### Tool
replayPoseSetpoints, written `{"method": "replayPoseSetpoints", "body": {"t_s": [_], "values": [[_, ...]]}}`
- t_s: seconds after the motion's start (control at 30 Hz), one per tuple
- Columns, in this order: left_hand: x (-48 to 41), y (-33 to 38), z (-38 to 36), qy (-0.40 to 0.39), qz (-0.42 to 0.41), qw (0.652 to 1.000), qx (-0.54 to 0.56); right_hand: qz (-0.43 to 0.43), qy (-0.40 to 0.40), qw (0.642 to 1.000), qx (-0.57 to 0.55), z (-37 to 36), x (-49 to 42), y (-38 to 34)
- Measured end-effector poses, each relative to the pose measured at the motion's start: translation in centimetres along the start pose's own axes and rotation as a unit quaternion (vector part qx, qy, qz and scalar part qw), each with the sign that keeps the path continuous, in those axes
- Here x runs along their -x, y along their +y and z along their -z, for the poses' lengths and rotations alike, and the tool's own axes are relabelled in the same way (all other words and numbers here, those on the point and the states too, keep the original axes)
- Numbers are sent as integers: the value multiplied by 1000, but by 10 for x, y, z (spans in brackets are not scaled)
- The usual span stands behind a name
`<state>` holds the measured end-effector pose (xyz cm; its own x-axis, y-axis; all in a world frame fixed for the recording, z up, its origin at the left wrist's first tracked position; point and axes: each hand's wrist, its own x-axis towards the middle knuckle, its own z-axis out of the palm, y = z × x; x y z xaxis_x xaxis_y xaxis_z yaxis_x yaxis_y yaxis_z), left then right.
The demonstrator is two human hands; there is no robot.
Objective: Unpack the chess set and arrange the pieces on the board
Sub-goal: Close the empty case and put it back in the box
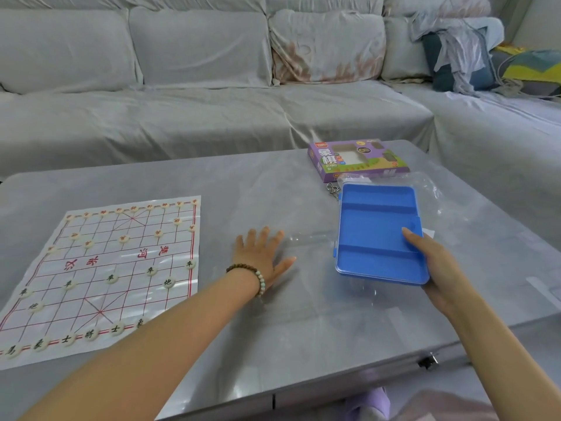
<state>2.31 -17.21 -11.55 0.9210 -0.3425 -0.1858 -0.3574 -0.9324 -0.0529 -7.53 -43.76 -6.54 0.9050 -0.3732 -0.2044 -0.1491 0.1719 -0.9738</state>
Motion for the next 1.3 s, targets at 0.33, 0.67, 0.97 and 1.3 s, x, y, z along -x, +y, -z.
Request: {"method": "replayPoseSetpoints", "body": {"t_s": [0.33,0.67,0.97,1.3], "values": [[16,-3,26,-88,217,967,-100,8,-36,998,49,-3,-1,8],[10,-6,-4,70,-45,995,58,2,12,993,119,-9,-18,39],[-15,3,-6,69,-47,989,121,86,59,926,364,-1,-38,57],[-45,11,-4,103,-40,980,166,95,-98,786,604,-27,-142,28]]}}
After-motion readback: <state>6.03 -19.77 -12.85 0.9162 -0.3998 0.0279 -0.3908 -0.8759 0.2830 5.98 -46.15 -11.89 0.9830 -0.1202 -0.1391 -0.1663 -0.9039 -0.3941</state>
